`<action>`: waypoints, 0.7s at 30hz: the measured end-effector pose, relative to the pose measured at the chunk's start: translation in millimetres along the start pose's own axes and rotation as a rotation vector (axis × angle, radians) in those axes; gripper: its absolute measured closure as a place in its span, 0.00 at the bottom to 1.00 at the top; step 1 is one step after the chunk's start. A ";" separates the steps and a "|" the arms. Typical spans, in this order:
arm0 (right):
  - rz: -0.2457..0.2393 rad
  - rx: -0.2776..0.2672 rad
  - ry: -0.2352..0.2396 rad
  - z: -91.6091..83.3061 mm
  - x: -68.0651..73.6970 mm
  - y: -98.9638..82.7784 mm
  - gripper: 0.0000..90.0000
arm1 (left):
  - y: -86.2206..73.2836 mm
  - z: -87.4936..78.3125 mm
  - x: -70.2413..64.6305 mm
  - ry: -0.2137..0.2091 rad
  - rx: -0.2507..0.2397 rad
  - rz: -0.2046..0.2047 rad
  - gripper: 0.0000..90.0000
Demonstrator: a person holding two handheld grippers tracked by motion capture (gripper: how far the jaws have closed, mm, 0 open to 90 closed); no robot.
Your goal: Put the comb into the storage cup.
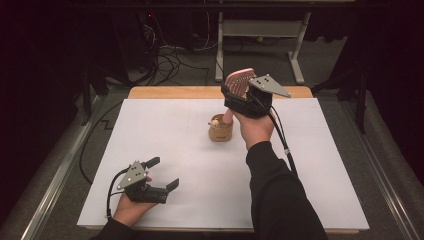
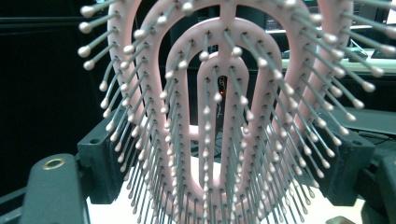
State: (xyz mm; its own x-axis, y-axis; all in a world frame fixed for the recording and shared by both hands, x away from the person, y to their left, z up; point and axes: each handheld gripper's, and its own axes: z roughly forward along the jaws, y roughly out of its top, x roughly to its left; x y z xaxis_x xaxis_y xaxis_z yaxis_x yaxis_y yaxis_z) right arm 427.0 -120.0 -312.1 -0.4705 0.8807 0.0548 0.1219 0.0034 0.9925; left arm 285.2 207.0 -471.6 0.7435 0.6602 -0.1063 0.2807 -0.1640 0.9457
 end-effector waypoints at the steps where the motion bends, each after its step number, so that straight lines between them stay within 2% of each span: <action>1: 0.001 0.004 -0.002 1.6 -0.3 -0.4 0.22 | -0.1 0.4 -0.2 -0.001 0.003 -0.001 0.00; 6: 0.015 0.016 -0.006 9.9 -0.9 -5.0 0.22 | 0.5 1.6 -0.5 -0.016 0.010 -0.007 0.00; 8: 0.006 0.021 -0.002 14.6 1.2 -7.4 0.22 | 0.2 1.5 0.8 -0.022 0.010 -0.007 0.00; 14: 0.002 0.039 -0.001 29.0 6.3 -13.5 0.22 | 0.5 -0.9 1.3 -0.014 -0.008 -0.014 0.00; 21: 0.009 0.054 -0.005 36.7 8.3 -22.3 0.22 | -0.3 0.0 0.1 -0.023 0.011 -0.014 0.00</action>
State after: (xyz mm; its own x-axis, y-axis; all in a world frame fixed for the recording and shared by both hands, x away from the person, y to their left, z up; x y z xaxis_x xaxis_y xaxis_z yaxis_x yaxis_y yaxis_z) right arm 452.4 -95.4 -337.8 -0.4648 0.8832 0.0628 0.1730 0.0210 0.9847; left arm 285.2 207.1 -471.8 0.7534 0.6453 -0.1265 0.2977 -0.1632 0.9406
